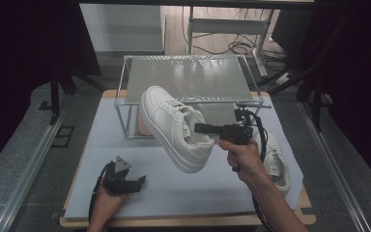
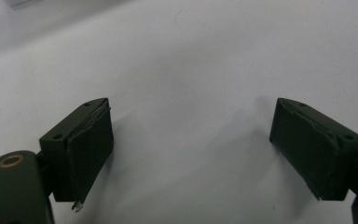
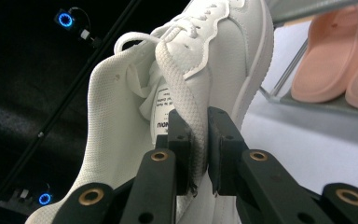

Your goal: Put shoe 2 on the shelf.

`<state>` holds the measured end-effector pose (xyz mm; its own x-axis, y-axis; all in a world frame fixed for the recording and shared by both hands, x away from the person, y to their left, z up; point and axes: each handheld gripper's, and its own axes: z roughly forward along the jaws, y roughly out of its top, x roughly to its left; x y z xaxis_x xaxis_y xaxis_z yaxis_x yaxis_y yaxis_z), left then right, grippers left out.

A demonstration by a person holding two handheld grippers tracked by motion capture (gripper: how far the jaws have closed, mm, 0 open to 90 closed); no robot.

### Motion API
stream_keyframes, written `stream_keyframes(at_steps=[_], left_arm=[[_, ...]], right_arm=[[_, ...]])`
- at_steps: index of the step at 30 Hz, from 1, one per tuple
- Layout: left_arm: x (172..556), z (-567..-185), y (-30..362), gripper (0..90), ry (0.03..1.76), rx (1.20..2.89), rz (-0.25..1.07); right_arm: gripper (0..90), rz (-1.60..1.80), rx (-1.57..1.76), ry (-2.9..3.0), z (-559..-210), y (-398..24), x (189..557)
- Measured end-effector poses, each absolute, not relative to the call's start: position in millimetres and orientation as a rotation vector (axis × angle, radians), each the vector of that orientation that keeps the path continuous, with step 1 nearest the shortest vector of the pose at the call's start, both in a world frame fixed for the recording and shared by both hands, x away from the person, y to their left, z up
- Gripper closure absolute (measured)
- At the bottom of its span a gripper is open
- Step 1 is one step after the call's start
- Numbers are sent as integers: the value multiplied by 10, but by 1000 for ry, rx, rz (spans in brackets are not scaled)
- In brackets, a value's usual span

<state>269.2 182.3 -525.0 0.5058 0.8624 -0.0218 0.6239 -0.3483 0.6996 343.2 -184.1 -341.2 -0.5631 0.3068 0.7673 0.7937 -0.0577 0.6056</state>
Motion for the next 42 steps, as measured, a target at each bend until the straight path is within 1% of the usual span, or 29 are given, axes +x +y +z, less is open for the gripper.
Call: stream_keyframes(at_steps=[22,35,42], left_arm=[[2692,-5248,1827,134,1211,2097,469],[2692,-5246,1832,135,1206,2105,468],[2692,-5249,1829,135,1207,2100,470]], right_arm=[[807,-1737,-1391,-1795,-3201,-1757,3915],[801,-1772,-1591,-1791,-3184,-1669,4246],[782,-1737,-1679,-1819,-3204,-1531,4374]])
